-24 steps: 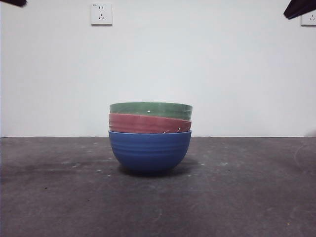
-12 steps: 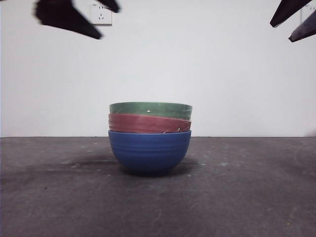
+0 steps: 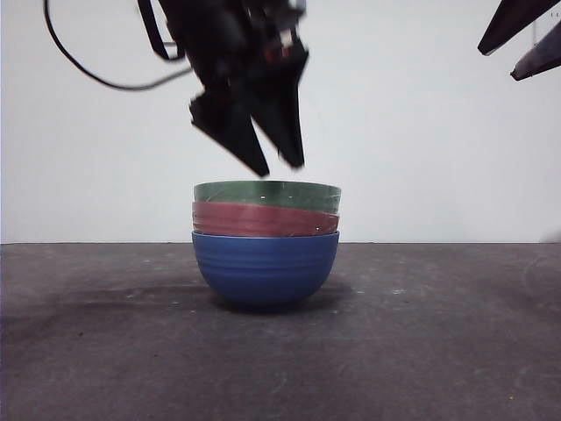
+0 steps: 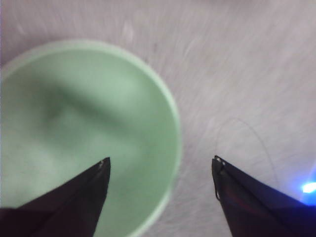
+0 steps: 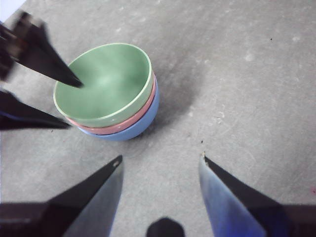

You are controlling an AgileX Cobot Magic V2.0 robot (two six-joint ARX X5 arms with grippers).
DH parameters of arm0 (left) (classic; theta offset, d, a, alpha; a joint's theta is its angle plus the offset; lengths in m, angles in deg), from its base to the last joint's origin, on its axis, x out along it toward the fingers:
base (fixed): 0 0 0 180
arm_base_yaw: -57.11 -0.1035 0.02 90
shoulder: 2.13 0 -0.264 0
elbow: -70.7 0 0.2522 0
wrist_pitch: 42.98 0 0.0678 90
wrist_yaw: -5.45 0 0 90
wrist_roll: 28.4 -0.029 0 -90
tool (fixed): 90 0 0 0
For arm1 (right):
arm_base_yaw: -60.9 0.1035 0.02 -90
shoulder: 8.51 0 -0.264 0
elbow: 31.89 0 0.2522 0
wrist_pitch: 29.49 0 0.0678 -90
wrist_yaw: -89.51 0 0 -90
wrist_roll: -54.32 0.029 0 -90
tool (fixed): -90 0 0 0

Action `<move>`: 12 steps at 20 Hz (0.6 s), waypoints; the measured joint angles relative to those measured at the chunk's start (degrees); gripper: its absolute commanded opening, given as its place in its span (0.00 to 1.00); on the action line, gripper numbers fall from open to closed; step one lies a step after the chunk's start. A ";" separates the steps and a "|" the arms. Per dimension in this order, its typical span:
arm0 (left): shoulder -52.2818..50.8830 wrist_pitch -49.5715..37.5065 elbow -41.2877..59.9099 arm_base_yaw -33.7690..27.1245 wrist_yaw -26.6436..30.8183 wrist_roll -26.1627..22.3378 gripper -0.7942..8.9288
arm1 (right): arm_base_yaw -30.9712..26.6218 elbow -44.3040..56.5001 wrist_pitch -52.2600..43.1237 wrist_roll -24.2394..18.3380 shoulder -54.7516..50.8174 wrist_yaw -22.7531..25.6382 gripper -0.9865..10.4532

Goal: Pick up the green bowl on the top,put the green bowl on the left,pick up the red bowl in the middle,put the red bowl on the right

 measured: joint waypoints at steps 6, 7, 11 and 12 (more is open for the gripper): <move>2.91 0.11 0.00 0.92 0.17 -2.19 0.32 | 0.00 0.00 0.00 0.00 0.00 0.00 0.31; 2.97 0.09 0.00 0.92 0.17 -2.62 0.25 | 0.00 0.00 0.00 0.00 0.00 0.00 0.31; 2.97 0.07 0.00 1.14 0.17 -4.07 0.08 | 0.00 0.00 0.00 0.00 0.00 0.00 0.31; 2.97 0.09 0.00 1.27 0.11 -4.24 0.07 | 0.00 0.00 0.00 0.00 0.00 0.00 0.31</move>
